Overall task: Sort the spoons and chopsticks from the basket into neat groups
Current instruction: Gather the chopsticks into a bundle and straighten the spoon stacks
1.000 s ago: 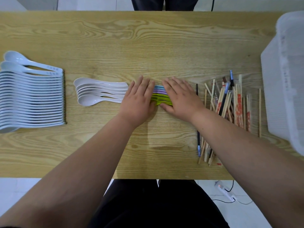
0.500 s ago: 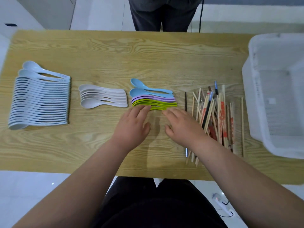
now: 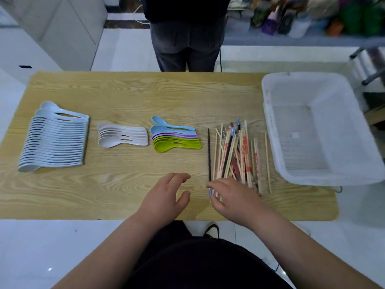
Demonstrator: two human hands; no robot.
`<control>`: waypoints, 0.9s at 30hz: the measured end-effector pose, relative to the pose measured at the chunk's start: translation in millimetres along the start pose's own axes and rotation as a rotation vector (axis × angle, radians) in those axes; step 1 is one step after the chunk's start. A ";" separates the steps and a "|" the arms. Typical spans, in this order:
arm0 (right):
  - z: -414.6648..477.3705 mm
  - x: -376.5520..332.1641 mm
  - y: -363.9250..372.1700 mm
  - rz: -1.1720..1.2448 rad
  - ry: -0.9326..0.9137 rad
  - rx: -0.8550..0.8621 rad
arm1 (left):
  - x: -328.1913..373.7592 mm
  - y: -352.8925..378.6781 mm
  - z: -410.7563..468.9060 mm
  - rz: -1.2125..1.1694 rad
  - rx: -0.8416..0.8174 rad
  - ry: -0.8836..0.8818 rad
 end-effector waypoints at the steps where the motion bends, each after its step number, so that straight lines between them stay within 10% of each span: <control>1: -6.6 0.7 -4.4 -0.008 0.023 0.011 | 5.1 1.0 2.2 0.009 -0.025 0.025; 15: -98.0 53.2 -55.3 -0.018 0.378 0.307 | 96.3 55.0 46.2 0.033 -0.229 0.236; 27: -151.4 200.0 -112.6 -0.064 0.227 0.217 | 195.3 134.6 78.6 0.063 -0.115 0.122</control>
Point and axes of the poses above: each hand's wrist, its own z-axis towards the middle knuckle, its own y-axis out of the palm, x = y × z, the point moved 9 cm from there along z, towards the middle knuckle, and after that the axes turned 12 degrees about -y, right-handed, at the moved point
